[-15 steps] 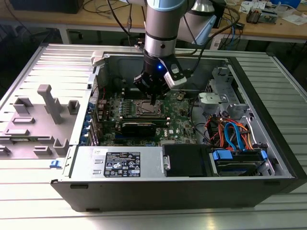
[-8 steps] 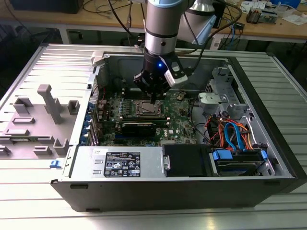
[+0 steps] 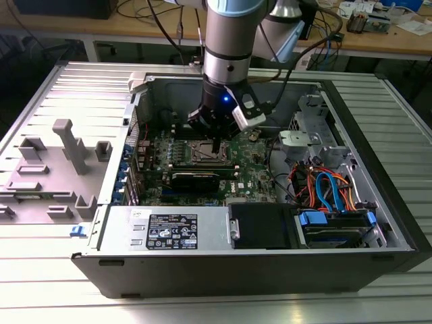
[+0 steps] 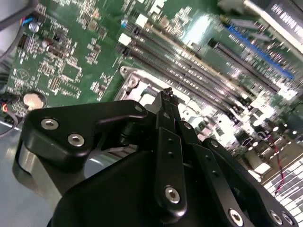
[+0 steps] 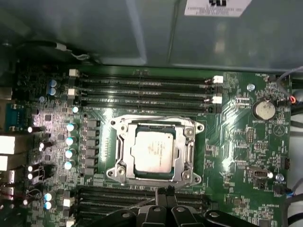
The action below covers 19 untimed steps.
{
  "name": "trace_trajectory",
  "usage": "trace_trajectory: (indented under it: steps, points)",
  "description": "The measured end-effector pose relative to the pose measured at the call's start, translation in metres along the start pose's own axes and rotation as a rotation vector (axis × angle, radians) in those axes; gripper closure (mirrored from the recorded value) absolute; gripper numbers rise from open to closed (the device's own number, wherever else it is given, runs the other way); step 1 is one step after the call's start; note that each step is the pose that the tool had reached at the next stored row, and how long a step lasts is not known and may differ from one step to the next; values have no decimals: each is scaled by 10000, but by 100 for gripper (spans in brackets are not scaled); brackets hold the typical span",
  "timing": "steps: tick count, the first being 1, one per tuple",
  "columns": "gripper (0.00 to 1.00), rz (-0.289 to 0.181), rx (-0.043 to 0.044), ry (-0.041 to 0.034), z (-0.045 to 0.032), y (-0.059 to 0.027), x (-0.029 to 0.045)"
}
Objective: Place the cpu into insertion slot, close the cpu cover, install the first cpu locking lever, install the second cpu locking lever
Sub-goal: 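Install the second cpu locking lever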
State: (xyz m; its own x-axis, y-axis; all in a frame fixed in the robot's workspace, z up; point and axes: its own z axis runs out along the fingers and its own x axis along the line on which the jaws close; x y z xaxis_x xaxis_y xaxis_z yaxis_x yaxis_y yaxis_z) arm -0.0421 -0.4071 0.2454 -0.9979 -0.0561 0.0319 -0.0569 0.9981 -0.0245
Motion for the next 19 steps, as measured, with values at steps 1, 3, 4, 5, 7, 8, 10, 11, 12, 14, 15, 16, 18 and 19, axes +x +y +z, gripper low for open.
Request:
trace_trajectory:
  steps: [1,3,4,5,7,8,10,11,12,14,15,16,18,19]
  points:
    - [89,-17,1,0,1,-21,5]
    - [89,-224,6,-6,3,-31,30]
    - [89,-351,11,-8,4,-34,49]
    - [89,-437,14,-10,5,-36,74]
    - [89,-617,19,-15,7,-42,109]
    - [89,-664,20,-16,7,-43,111]
    - [89,-720,-4,-21,7,-48,115]
    - [89,-726,-16,-22,8,-52,121]
    - [89,-725,-18,-21,8,-58,133]
    - [89,-729,-19,-22,10,-71,151]
    - [89,-733,-19,-22,10,-79,167]
    - [89,-733,-19,-21,10,-83,178]
    - [89,-739,-22,-22,12,-92,210]
    - [89,-742,-24,-23,13,-92,223]
